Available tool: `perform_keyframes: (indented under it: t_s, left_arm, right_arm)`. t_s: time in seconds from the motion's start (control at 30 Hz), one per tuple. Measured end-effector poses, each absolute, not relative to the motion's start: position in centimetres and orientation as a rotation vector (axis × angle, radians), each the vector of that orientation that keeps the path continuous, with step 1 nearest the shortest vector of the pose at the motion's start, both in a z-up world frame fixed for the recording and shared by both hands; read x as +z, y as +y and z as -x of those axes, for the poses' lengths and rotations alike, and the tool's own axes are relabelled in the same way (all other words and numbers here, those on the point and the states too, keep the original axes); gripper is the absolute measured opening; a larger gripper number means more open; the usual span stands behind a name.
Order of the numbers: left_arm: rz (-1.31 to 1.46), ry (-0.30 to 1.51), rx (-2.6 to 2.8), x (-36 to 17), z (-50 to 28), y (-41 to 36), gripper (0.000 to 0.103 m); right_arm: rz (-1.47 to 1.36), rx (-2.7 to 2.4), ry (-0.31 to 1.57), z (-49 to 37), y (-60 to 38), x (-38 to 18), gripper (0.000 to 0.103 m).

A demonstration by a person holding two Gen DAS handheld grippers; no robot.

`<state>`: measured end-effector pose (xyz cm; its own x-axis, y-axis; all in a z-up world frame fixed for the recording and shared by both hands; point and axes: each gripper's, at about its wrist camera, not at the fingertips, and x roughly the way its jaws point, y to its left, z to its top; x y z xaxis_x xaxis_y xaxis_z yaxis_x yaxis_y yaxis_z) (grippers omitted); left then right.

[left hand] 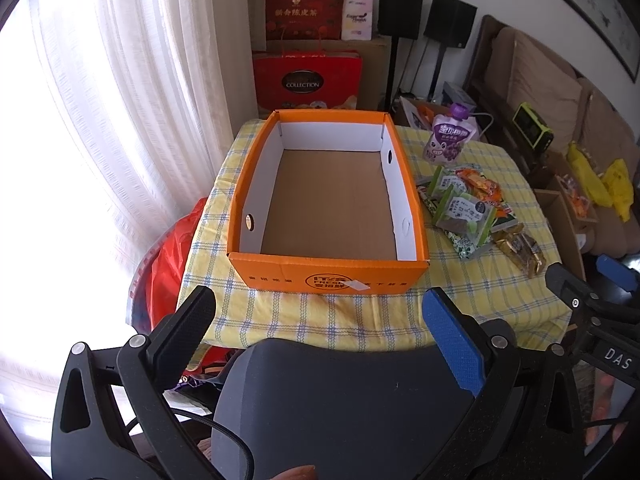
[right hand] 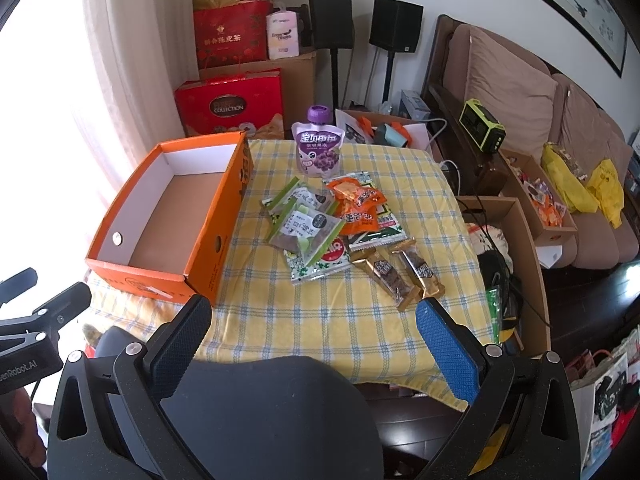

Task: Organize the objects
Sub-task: 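Move both grippers toward the snack pile beside the orange box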

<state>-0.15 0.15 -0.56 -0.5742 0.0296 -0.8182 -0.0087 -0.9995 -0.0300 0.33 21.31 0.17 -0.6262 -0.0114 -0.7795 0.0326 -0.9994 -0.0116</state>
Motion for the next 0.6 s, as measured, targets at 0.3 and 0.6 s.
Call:
perform_keyframes:
  t_s: [0.3, 0.6]
  left_arm:
    - [1.396, -0.02, 2.763, -0.5, 0.7, 1.0, 0.103]
    - [1.27, -0.024, 2.704, -0.2, 2.4, 3.4, 0.103]
  right_arm:
    - [-1.354, -2.839, 0.031, 0.2, 22.5, -0.2, 0.103]
    - [-1.336, -2.922, -0.03, 1.1, 26.6, -0.5, 0.103]
